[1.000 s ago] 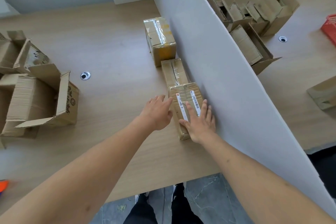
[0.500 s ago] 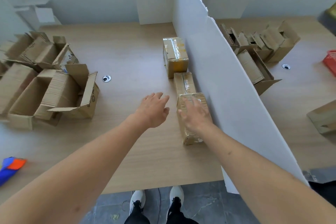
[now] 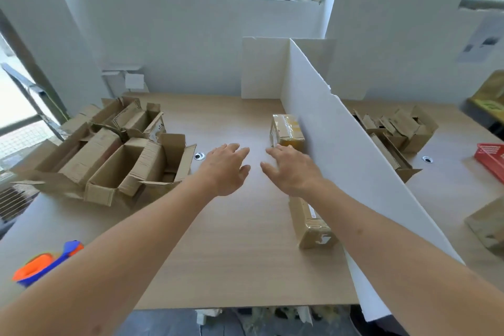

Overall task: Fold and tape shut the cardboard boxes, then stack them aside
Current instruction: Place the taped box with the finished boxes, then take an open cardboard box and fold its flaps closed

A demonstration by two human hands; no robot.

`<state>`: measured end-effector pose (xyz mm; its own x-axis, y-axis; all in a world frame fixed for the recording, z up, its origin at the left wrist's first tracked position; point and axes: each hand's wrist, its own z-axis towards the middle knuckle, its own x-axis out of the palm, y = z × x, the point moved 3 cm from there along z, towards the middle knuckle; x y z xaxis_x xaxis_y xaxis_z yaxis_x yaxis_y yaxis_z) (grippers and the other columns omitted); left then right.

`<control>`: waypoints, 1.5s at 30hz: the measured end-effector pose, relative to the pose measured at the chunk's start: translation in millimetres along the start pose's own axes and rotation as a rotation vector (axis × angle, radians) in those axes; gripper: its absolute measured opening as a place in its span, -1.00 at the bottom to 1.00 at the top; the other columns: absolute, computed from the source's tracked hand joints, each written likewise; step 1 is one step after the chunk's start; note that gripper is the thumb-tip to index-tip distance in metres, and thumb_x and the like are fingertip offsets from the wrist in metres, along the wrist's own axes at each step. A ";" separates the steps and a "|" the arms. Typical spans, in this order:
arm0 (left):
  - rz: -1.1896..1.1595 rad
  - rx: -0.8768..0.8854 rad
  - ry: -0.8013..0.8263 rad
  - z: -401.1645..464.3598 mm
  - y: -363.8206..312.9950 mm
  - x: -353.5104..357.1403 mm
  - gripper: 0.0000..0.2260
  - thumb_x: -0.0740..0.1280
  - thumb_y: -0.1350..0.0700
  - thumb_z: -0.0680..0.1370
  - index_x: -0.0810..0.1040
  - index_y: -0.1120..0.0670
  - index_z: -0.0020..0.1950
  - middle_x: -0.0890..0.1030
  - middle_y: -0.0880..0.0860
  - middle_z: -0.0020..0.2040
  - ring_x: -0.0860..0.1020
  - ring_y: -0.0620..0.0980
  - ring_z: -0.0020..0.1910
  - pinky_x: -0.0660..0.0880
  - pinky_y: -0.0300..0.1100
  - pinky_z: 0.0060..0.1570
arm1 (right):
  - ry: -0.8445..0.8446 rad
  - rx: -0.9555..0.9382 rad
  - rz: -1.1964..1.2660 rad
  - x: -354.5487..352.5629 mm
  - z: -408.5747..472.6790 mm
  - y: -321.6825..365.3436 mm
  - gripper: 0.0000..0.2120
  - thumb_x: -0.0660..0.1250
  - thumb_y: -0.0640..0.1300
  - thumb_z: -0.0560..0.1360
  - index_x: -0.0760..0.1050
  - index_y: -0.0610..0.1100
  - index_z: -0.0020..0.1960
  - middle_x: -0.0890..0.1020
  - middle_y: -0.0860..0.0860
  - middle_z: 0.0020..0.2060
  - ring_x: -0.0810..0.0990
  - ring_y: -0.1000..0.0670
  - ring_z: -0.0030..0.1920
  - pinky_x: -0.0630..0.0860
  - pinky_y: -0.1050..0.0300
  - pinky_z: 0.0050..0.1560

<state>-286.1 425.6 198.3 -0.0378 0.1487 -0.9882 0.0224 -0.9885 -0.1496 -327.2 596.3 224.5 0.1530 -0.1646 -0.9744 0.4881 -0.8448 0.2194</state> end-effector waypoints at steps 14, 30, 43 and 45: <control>-0.009 -0.128 -0.026 -110.4 137.3 -41.3 -0.54 0.21 -0.05 0.68 0.35 0.06 0.55 0.44 0.10 0.45 0.41 0.15 0.40 0.35 0.03 0.40 | 0.026 -0.163 0.014 25.9 -1.9 171.2 -0.47 0.10 0.22 0.67 0.32 0.01 0.56 0.42 0.00 0.50 0.32 -0.04 0.52 0.29 -0.05 0.45; -0.033 -0.342 0.077 -61.7 258.9 15.8 -0.63 0.21 -0.06 0.65 0.46 0.08 0.40 0.49 0.08 0.36 0.48 0.17 0.31 0.44 0.14 0.29 | 0.271 -0.236 0.033 122.9 150.5 203.1 -0.49 0.12 0.22 0.65 0.36 0.03 0.52 0.49 -0.05 0.42 0.45 -0.15 0.41 0.44 -0.13 0.33; -0.110 -0.311 0.259 -9.1 361.6 102.2 -0.57 0.21 -0.04 0.66 0.37 0.08 0.50 0.45 0.11 0.42 0.43 0.16 0.38 0.40 0.07 0.35 | 0.448 -0.110 0.081 228.8 229.7 238.8 -0.45 0.18 0.28 0.60 0.45 -0.01 0.45 0.50 -0.02 0.34 0.45 -0.14 0.38 0.49 -0.12 0.28; -0.115 -0.279 0.294 -4.8 377.9 112.7 -0.45 0.26 -0.03 0.64 0.24 0.10 0.60 0.41 0.11 0.48 0.42 0.16 0.40 0.39 0.07 0.36 | 0.468 -0.094 0.050 246.0 234.4 252.0 -0.41 0.22 0.35 0.55 0.47 0.01 0.43 0.50 -0.02 0.33 0.44 -0.13 0.38 0.49 -0.11 0.29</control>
<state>-277.1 68.9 30.3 0.2303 0.2993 -0.9259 0.3058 -0.9256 -0.2231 -367.9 223.6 28.6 0.5383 0.0607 -0.8406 0.5423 -0.7884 0.2903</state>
